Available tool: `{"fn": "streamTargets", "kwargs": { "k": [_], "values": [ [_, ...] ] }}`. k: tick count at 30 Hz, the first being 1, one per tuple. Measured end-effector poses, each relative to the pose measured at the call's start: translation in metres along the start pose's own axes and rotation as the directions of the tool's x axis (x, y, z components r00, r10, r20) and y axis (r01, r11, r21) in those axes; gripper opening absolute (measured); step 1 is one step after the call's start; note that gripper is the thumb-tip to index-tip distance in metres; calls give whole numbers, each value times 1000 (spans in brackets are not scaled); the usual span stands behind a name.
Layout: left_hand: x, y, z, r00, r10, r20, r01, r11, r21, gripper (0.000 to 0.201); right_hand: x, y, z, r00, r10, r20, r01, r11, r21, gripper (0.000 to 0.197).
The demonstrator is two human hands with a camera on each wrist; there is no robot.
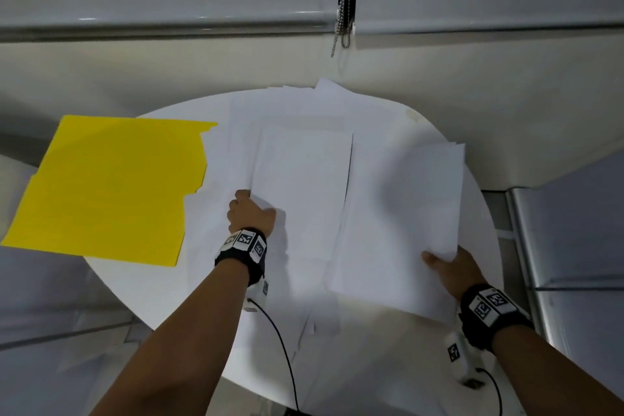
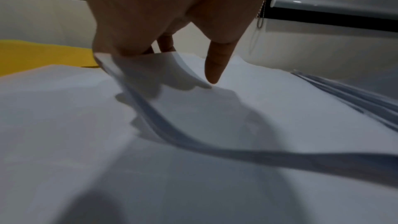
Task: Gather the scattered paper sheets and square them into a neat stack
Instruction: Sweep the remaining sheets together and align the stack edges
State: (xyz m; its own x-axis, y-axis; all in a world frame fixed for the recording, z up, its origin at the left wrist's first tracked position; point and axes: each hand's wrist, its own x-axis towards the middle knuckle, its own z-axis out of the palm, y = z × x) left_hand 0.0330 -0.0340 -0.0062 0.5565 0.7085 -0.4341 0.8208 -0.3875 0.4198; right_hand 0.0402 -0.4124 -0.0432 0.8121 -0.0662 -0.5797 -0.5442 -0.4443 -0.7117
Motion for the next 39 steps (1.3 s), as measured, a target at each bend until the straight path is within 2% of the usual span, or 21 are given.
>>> {"fn": "streamTargets", "kwargs": {
  "k": [2,5,8,11,13,15,16,18,20,23,24,26,28,30,31,33,36,38,39],
  "values": [
    [1,-1,-3,999,3,33,1,993,-120,60,0,0,0,1000,-4,2,4,1000,3,44],
    [3,0,-17,997,-21,71,37,973,-228,73,-1,0,-1,1000,-7,27,6,1000,13,45],
    [3,2,-33,994,45,100,-37,996,-75,71,-2,-3,-2,999,-6,45,4,1000,23,45],
    [-3,11,-51,981,192,-8,-191,980,55,57,-4,-7,-3,999,0,50,-1,1000,21,44],
    [-13,22,-66,957,276,-84,-272,961,59,41,-4,-7,-4,998,3,60,-5,1000,25,46],
    [-25,30,-81,933,332,-138,-343,937,-63,18,-4,-8,-5,998,3,60,-3,1000,7,46],
    [-34,34,-86,927,352,-127,-371,908,-196,11,-4,-7,-6,998,4,60,-5,1000,5,45],
    [-48,40,-93,927,369,-72,-359,811,-463,11,-6,-9,-8,998,0,70,-2,1000,23,44],
    [-60,46,-85,910,414,5,-346,769,-537,18,-7,-10,-9,996,-2,94,-2,999,40,43],
    [-86,54,-44,874,468,134,-363,810,-460,25,-8,-9,-11,993,7,117,-14,998,58,47],
    [-93,53,-26,879,437,193,-321,839,-439,35,-7,-9,-11,993,2,122,-13,996,85,53],
    [-103,43,14,866,361,347,-214,893,-395,53,-9,-12,-12,991,22,132,-45,983,175,79],
    [-108,34,48,841,321,436,-220,938,-267,65,-9,-14,-14,983,106,151,-147,946,288,94],
    [-112,33,68,844,291,450,-259,957,-134,75,-8,-13,-16,973,138,185,-199,910,363,98],
    [-116,37,74,847,281,451,-274,958,-83,77,-8,-12,-17,974,122,191,-184,917,354,95],
    [-121,45,80,837,294,460,-324,946,-16,78,-7,-10,-19,984,72,166,-120,946,302,71],
    [-116,47,81,838,311,448,-380,922,70,64,-11,-23,-27,991,5,137,-41,965,257,40],
    [-109,51,75,861,326,391,-374,926,51,57,-13,-31,-37,990,-54,127,24,973,231,36],
    [-106,56,70,875,331,354,-350,937,-11,60,-13,-36,-44,989,-82,124,54,975,216,36]
  ]
}}
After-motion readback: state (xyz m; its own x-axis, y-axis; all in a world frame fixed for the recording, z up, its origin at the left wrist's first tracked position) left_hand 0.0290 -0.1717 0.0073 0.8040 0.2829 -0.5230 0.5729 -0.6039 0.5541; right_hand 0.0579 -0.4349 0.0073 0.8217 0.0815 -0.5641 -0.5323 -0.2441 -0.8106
